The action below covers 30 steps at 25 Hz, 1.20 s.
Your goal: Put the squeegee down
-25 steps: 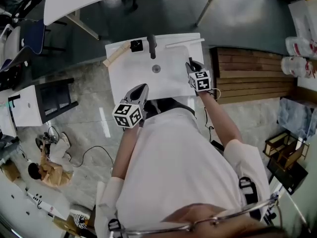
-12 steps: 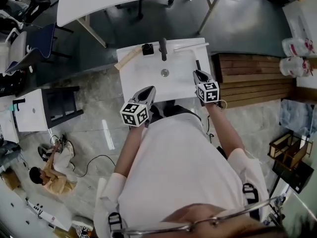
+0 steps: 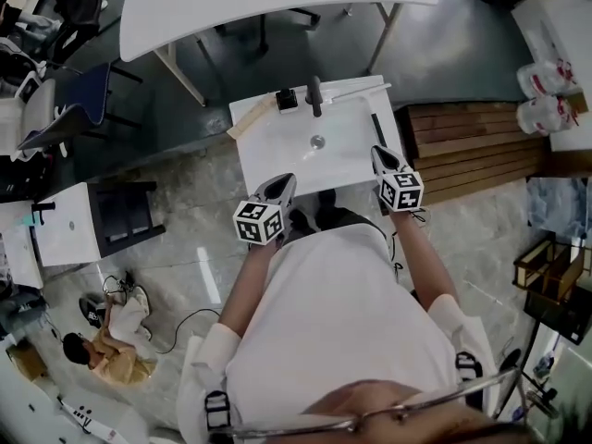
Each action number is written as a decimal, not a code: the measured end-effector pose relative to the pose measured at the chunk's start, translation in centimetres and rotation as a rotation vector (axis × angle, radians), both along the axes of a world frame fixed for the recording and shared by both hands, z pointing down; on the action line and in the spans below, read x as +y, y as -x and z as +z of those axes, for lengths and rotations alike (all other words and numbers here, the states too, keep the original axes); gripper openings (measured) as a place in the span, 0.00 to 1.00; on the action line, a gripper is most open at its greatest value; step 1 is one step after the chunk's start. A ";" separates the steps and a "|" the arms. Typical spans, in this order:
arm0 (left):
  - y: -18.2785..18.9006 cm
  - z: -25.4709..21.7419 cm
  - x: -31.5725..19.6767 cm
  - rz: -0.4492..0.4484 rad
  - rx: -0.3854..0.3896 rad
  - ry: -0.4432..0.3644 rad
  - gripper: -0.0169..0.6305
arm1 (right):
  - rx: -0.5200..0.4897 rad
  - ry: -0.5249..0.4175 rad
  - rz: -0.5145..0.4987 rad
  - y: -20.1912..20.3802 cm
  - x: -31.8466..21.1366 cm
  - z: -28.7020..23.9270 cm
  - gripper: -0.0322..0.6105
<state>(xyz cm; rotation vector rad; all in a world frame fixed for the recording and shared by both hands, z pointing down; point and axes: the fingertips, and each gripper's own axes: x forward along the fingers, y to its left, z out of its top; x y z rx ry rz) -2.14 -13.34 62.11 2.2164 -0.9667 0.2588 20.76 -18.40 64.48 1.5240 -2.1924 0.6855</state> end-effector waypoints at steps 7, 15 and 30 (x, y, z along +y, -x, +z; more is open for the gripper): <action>0.1 -0.5 1.5 0.078 0.007 -0.024 0.03 | -0.030 -0.049 0.041 0.7 3.6 -2.9 0.06; -1.0 -1.2 1.7 0.093 0.004 -0.038 0.03 | -0.053 -0.075 0.040 -0.2 5.8 -4.9 0.06; -4.9 -4.3 0.0 -0.005 0.026 -0.105 0.03 | -0.056 -0.174 -0.013 -4.5 4.4 -7.1 0.06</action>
